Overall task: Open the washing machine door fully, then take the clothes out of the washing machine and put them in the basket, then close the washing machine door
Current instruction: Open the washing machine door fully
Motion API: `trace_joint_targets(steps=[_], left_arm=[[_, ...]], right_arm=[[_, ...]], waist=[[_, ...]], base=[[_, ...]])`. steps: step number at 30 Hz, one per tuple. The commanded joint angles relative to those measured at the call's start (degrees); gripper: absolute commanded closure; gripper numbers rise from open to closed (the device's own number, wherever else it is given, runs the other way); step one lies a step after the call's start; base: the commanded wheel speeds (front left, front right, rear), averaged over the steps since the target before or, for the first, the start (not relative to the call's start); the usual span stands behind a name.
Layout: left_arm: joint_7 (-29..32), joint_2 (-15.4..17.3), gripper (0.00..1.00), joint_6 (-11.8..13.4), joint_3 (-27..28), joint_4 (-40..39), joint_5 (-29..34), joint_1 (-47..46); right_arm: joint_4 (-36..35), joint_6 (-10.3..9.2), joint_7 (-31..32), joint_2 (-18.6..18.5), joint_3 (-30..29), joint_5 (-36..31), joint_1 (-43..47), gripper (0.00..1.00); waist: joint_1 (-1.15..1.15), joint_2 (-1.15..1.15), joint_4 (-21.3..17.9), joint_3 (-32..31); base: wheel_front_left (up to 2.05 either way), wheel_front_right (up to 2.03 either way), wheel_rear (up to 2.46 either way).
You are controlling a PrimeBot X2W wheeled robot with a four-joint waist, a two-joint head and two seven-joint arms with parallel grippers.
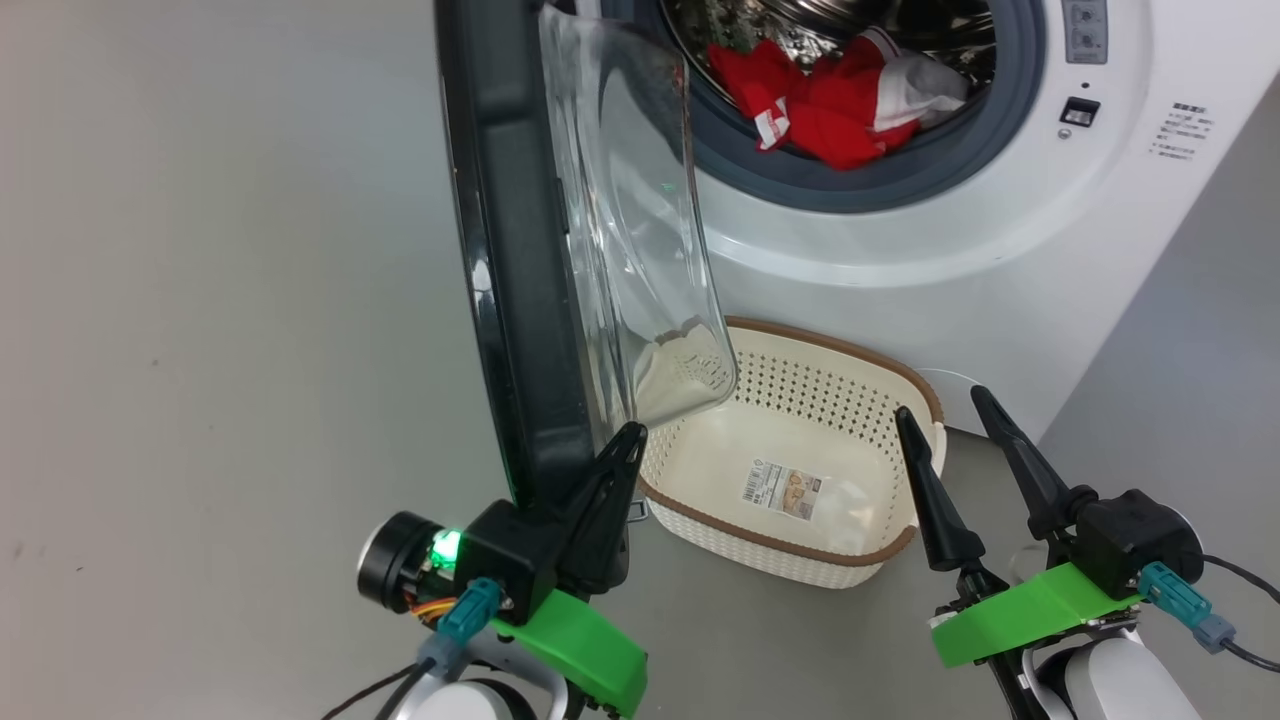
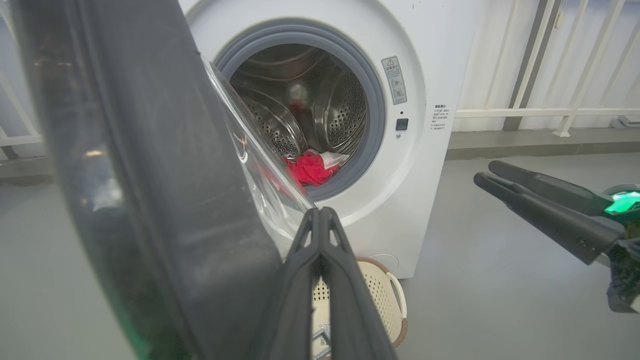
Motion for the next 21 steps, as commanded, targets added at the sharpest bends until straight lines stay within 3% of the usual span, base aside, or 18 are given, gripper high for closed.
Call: trace_joint_targets(steps=[1, 12, 21], left_arm=[[-0.6, 1.2, 1.0, 1.0, 3.0, -1.2, 0.3, -0.6], [-0.5, 3.3, 1.0, 2.2, 4.9, -0.3, -0.7, 1.0], [-1.8, 5.6, 1.0, 4.3, 8.7, 0.8, -1.7, 1.3]], right_arm=[[-1.3, 0.35, -0.4, 0.1, 1.3, 0.5, -1.1, 0.0], [-1.0, 0.35, -0.4, 0.1, 1.9, 1.0, -0.4, 0.0], [-1.2, 0.35, -0.4, 0.1, 2.2, 0.5, -0.3, 0.0]], waist=[[0.0, 0.0, 0.7, -0.3], [0.0, 0.0, 3.1, -1.3], [0.0, 0.0, 2.8, -0.5]], base=[[0.0, 0.0, 0.0], [0.0, 0.0, 0.0], [0.0, 0.0, 0.0]])
